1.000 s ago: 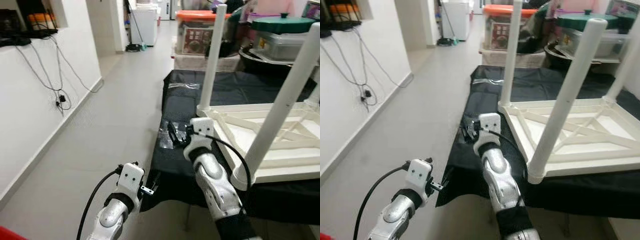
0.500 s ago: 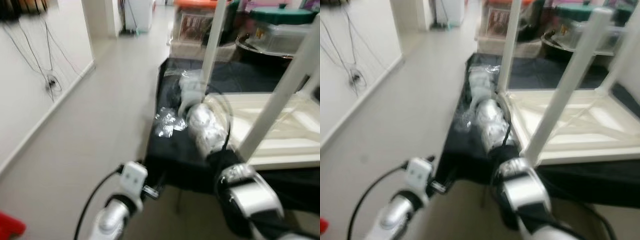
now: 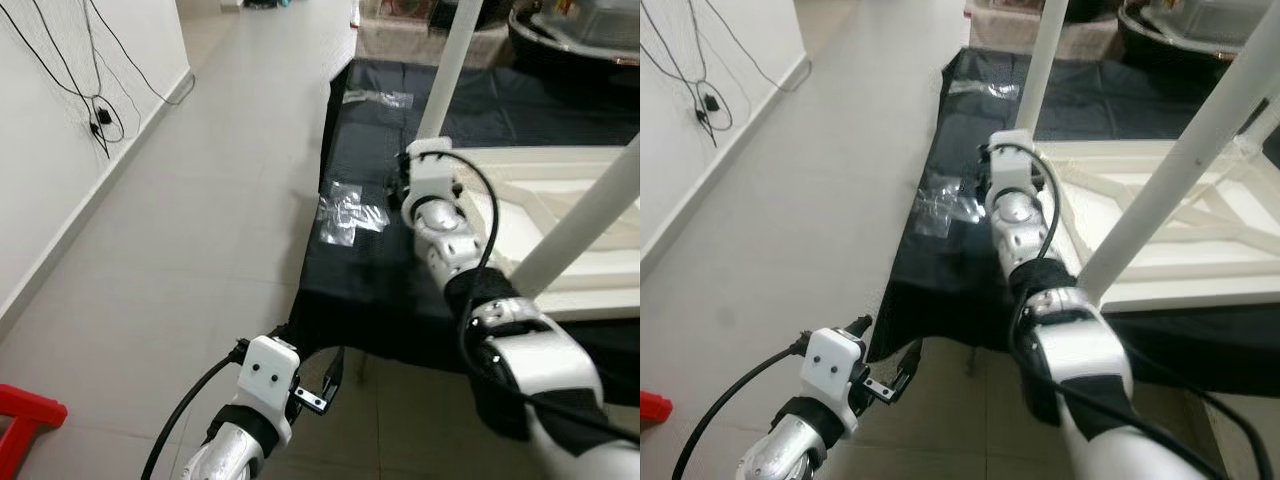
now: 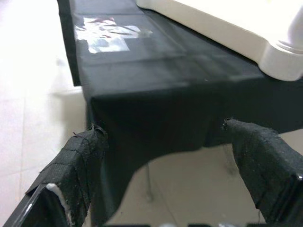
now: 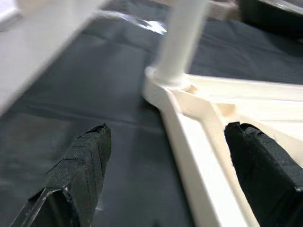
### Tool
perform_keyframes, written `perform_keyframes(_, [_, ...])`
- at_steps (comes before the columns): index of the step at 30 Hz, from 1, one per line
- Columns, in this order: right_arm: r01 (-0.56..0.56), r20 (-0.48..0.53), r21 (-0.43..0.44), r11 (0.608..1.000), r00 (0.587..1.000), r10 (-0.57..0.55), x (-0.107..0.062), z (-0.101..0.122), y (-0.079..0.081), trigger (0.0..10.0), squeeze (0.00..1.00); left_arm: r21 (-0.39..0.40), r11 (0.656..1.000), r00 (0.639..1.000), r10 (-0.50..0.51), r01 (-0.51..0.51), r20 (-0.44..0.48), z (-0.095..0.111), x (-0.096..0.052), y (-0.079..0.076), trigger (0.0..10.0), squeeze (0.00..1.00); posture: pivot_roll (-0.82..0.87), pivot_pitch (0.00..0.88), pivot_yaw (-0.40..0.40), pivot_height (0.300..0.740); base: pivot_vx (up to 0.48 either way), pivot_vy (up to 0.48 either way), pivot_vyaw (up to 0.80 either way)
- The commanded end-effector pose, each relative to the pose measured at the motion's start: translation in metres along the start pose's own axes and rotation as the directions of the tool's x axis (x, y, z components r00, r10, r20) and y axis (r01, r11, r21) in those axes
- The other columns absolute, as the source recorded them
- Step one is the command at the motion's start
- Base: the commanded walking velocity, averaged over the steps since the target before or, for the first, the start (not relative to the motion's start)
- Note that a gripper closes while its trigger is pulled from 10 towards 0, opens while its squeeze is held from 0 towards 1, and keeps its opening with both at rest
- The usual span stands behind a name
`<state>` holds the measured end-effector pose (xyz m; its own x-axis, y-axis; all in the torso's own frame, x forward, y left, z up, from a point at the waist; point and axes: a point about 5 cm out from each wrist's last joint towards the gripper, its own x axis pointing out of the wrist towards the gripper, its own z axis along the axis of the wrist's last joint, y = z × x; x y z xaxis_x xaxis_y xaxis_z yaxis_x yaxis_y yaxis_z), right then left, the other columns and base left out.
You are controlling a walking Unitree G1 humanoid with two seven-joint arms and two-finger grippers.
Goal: Building children table
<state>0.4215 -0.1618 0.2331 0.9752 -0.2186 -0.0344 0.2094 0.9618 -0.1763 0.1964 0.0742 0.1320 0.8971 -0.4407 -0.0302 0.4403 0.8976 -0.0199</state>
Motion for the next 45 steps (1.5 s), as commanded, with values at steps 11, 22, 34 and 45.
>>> perform_keyframes(11, [-0.01, -0.218, -0.021, 1.0, 0.976, 0.006, 0.0, -0.033, -0.006, 10.0, 0.0, -0.02, 1.0, 0.999, -0.004, 0.003, -0.047, 0.004, -0.007, -0.006, 10.0, 0.0, 0.08, 0.249, -0.102, 0.74, 0.0, 0.0, 0.0])
perform_keyframes(22, [-0.033, -0.362, 0.079, 0.996, 0.93, 0.059, -0.005, -0.056, -0.006, 10.0, 0.0, -0.025, 1.0, 0.999, 0.003, -0.004, -0.046, 0.006, -0.003, -0.005, 10.0, 0.0, 0.06, 0.243, -0.105, 0.74, 0.0, 0.0, 0.0])
perform_keyframes(34, [-0.151, -0.393, 0.095, 0.984, 0.903, 0.176, -0.006, -0.056, -0.001, 0.0, 0.0, -0.024, 1.0, 0.999, 0.011, -0.012, -0.051, 0.007, 0.0, -0.005, 10.0, 0.0, 0.06, 0.241, -0.103, 0.74, 0.0, 0.0, 0.0])
perform_keyframes(45, [-0.395, -0.381, 0.036, 0.918, 0.844, 0.378, -0.009, -0.05, 0.012, 0.0, 0.0, -0.017, 1.0, 0.998, 0.021, -0.022, -0.055, 0.004, 0.005, 0.0, 10.0, 0.0, 0.05, 0.223, -0.097, 0.74, 0.0, 0.0, 0.0])
